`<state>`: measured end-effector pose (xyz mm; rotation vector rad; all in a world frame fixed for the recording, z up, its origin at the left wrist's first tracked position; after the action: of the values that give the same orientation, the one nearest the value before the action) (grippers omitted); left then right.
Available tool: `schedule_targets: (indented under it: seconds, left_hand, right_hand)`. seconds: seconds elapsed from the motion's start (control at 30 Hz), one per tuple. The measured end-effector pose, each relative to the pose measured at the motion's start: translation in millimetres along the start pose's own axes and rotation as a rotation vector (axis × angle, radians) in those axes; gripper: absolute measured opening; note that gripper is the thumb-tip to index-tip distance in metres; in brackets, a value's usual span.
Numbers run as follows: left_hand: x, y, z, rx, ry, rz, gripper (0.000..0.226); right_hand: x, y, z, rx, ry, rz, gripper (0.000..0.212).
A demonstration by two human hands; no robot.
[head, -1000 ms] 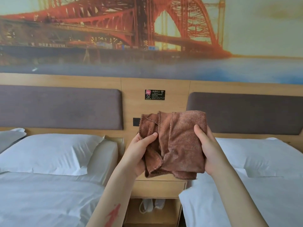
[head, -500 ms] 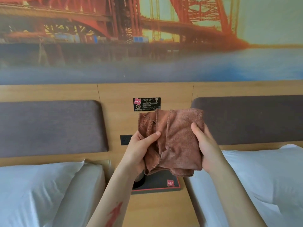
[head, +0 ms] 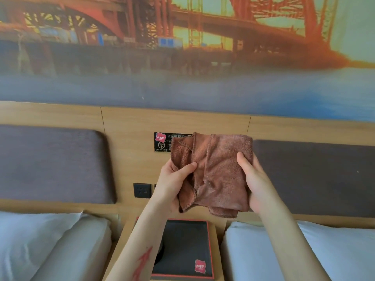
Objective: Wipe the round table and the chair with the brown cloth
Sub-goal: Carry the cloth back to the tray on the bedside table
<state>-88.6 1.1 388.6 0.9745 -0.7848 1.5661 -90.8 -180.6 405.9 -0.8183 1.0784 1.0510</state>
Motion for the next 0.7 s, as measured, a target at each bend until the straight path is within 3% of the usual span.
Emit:
schedule_targets:
  seconds: [0.27,0.47,0.6,0.7]
  left_hand:
    - [-55,-49,-30,0.071,-0.013,-0.081,0.026]
    - [-125,-85,-82,0.165,-0.098,-0.177,0.018]
    - [-189,-107,-121,0.222,-0.175,-0.243,0.016]
    - [-244,-117,-148,0.246,-0.222,-0.284,0.021]
  right_hand:
    - [70,-48,7,0.005,0.073,0.100,0.017]
    - [181,-76,7,0.032,0.139,0.258,0.016]
    - [263,-87,-3,0.062,0.211,0.341,0.035]
    - [320,-90,-14,0.059,0.273,0.389,0.021]
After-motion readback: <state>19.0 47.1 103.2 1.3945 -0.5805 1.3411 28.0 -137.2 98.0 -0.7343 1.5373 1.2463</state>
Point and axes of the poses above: each hand's wrist, its own y-axis away from the middle knuckle, its own z-axis out of the palm, x = y × z, the point moved 5 cm from there along -y, towards the middle knuckle, and after that the axes turned 14 degrees about x, right-handed, at the moved point
